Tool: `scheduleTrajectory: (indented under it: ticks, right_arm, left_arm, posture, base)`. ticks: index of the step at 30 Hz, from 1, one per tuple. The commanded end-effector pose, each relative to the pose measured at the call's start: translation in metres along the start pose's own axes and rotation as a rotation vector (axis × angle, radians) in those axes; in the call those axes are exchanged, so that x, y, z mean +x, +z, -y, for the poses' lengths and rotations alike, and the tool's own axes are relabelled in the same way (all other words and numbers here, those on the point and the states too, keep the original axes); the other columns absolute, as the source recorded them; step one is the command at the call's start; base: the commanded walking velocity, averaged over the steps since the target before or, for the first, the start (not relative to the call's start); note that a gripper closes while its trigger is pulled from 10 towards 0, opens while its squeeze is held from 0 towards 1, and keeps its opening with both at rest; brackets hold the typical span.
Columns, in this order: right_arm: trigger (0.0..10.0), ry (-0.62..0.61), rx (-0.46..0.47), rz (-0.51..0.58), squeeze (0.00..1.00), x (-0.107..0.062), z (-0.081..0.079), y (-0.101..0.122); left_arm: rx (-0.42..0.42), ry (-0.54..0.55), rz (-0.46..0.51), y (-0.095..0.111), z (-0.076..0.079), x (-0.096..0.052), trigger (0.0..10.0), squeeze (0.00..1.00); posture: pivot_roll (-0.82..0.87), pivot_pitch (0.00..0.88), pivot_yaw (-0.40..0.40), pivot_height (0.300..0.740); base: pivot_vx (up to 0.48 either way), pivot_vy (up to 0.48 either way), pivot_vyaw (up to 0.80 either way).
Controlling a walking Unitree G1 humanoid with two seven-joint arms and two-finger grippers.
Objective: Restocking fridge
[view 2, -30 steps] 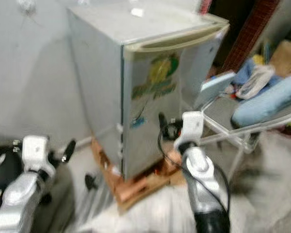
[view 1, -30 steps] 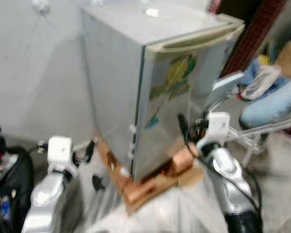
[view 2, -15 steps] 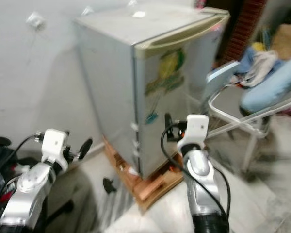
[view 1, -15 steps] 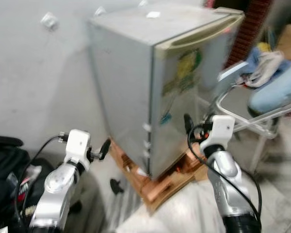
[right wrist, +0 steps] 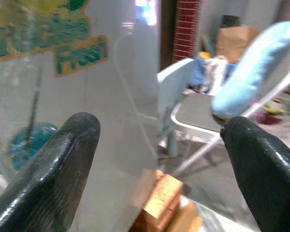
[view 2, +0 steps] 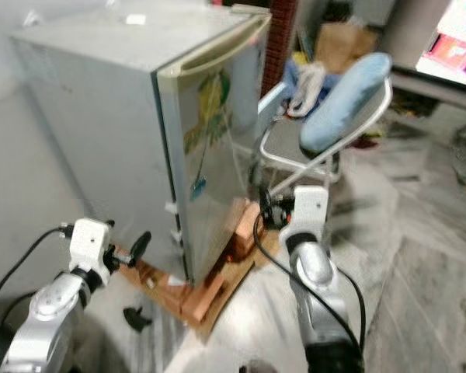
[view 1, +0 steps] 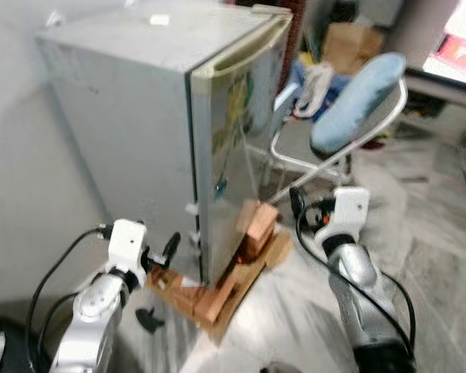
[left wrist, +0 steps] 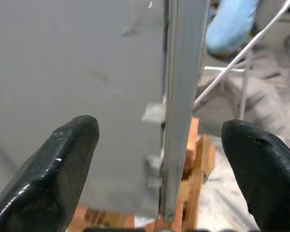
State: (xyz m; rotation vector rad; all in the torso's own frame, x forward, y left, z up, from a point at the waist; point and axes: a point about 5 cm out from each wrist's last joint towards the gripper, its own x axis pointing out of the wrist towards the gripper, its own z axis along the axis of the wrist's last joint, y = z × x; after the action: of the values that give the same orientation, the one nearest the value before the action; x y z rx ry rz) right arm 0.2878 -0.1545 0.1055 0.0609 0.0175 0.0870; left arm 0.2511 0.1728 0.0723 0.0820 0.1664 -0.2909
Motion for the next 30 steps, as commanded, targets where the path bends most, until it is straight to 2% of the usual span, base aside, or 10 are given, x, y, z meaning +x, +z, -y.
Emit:
scheduleTrajectory:
  ticks: [1, 5, 8, 12, 23, 30]
  right_arm:
    - [10.0, -0.007, -0.005, -0.012, 0.0, 0.0, 0.004, 0.0]
    - [10.0, -0.005, -0.001, -0.008, 0.0, 0.002, 0.003, 0.002]
    - [10.0, -0.002, 0.004, -0.017, 0.0, 0.001, 0.002, 0.001]
    - [10.0, 0.0, 0.004, -0.016, 0.0, 0.0, 0.001, 0.0]
    - [10.0, -0.009, 0.006, -0.035, 0.0, -0.004, 0.003, -0.004]
    - [10.0, 0.002, -0.001, -0.033, 0.0, -0.004, 0.001, -0.003]
  left_arm:
    - [0.008, 0.008, 0.019, 0.004, 0.004, 0.0, 10.0, 0.0]
    - [0.003, 0.006, 0.034, 0.006, 0.002, 0.0, 10.0, 0.0]
    - [-0.013, -0.039, 0.052, 0.009, 0.004, 0.001, 10.0, 0.0]
    - [-0.007, -0.041, 0.067, 0.013, 0.003, 0.002, 10.0, 0.0]
    - [-0.011, -0.057, 0.069, 0.014, 0.009, 0.002, 10.0, 0.0]
    - [-0.014, -0.015, 0.049, 0.008, 0.006, -0.001, 10.0, 0.0]
  posture:
    - [0.06, 0.006, -0.049, 0.74]
    - [0.06, 0.016, -0.057, 0.74]
    - [0.06, 0.018, -0.055, 0.74]
    - [0.06, 0.022, -0.05, 0.74]
    - [0.06, 0.034, -0.052, 0.74]
    - [0.06, 0.034, -0.062, 0.74]
  base:
    - [0.0, 0.0, 0.0]
    - [0.0, 0.0, 0.0]
    - [0.0, 0.0, -0.72]
    - [0.0, 0.0, -0.8]
    - [0.366, 0.0, -0.63]
    - [0.0, 0.0, -0.47]
